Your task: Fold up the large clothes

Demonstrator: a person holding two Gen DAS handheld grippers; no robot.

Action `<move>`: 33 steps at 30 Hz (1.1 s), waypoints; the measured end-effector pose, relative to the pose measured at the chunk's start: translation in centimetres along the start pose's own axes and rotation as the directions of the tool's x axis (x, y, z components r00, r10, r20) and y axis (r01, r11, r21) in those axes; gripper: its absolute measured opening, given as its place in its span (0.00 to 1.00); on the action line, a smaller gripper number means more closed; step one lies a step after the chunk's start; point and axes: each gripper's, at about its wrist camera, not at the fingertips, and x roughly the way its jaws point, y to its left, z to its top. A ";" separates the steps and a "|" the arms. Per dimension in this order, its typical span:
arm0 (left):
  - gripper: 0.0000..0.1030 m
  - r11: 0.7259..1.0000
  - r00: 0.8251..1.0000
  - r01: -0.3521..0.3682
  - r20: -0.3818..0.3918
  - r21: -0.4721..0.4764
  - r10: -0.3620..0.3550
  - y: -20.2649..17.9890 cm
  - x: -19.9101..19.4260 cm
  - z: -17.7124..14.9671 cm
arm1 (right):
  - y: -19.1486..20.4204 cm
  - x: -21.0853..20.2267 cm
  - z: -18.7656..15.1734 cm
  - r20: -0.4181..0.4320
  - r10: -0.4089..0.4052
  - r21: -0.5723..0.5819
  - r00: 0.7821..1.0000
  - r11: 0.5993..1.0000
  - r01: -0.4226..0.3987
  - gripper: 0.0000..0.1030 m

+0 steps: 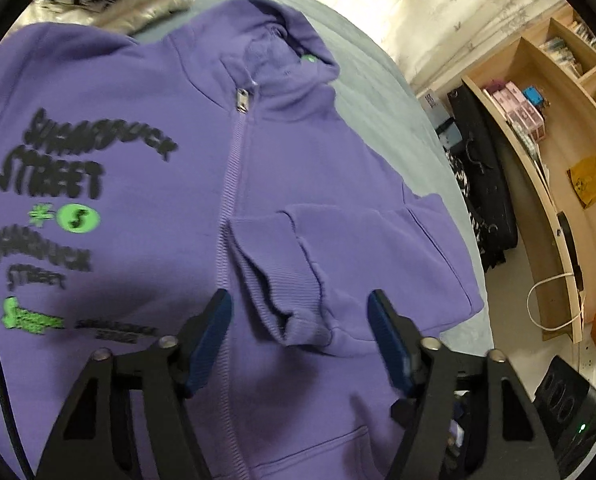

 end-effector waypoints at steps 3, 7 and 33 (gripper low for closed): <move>0.36 1.000 0.999 -0.025 -0.029 0.012 0.025 -0.7 1.8 0.2 | -0.4 0.4 -0.4 -0.011 -0.005 0.007 1.000 1.000 0.005 0.46; 0.09 0.996 0.996 -0.079 -0.037 0.033 0.080 -1.9 3.2 0.6 | -0.7 0.4 -0.5 -0.004 -0.007 0.013 1.000 1.000 0.007 0.46; 0.64 0.925 0.913 -0.377 0.182 0.042 0.364 7.6 -2.8 8.2 | -10.6 -1.8 8.1 0.020 -0.046 0.222 0.999 0.974 0.040 0.57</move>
